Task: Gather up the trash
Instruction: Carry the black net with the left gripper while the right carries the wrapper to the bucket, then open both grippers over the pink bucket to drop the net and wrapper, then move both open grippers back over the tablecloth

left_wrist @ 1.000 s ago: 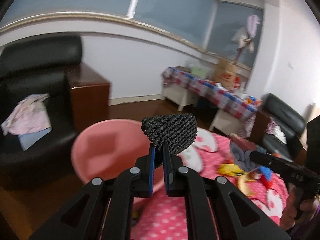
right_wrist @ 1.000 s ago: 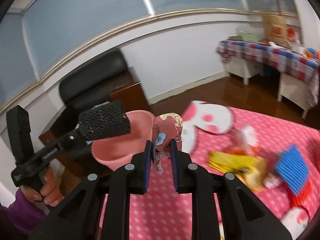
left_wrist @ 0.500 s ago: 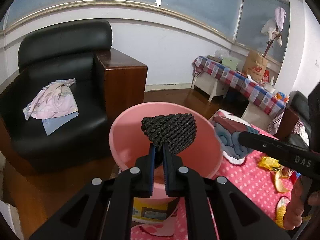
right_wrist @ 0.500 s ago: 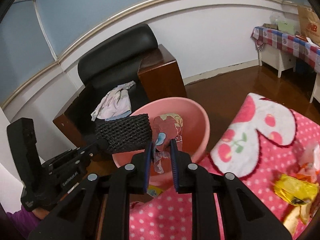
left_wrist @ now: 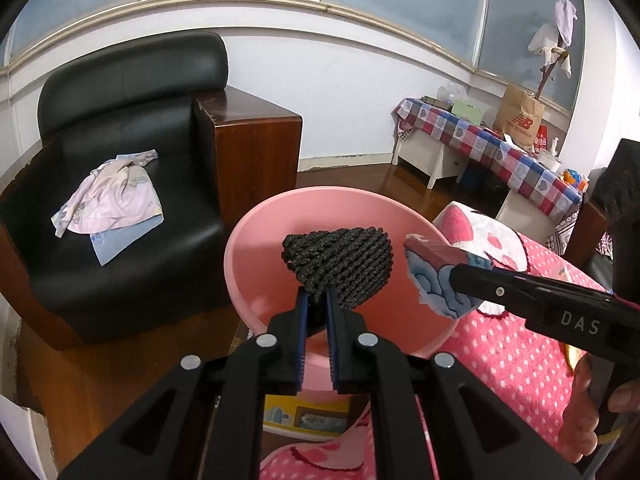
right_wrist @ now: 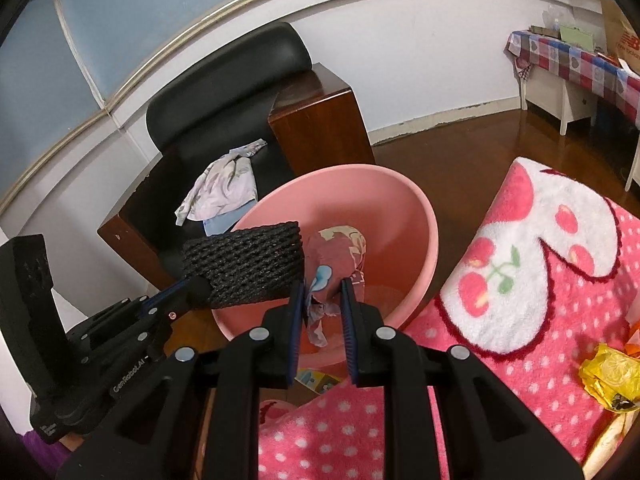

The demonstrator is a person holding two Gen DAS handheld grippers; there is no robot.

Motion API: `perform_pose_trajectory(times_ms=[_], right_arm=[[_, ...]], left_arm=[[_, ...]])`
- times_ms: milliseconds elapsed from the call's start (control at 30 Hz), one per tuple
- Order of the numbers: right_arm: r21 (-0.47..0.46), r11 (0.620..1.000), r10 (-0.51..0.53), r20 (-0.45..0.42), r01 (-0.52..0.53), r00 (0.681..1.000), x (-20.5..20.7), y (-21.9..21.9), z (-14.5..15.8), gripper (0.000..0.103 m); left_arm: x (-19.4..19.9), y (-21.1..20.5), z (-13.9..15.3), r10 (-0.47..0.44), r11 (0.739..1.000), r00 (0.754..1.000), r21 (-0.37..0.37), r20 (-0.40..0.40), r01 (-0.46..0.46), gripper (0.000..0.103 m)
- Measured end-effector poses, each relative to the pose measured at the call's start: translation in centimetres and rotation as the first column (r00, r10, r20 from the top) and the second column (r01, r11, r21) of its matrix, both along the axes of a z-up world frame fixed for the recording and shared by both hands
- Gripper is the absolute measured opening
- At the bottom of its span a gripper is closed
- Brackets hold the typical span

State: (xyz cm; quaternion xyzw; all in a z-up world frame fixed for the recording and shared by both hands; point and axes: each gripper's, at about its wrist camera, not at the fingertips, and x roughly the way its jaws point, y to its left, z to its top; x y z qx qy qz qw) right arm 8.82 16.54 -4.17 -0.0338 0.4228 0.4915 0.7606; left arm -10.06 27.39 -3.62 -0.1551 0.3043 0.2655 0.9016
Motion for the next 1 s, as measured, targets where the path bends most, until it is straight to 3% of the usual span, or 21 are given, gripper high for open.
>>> perform_pose_trajectory(times_ms=[333,1000], right_arm=[[0.004,1.0,-0.003,-0.001,0.003,1.0,-0.1,0.0,-0.1,0.038],[0.011,0.995,-0.101,0.038,0.1,0.994,-0.3,-4.0,1.2,0.039]], left_arm=[[-0.3,-0.1,0.3,0.004,1.0,1.0,-0.017,0.024,-0.004,0.024],[-0.6,-2.5,2.9,-0.057,0.998,0.996,-0.004,0.069,0.058,0.029]])
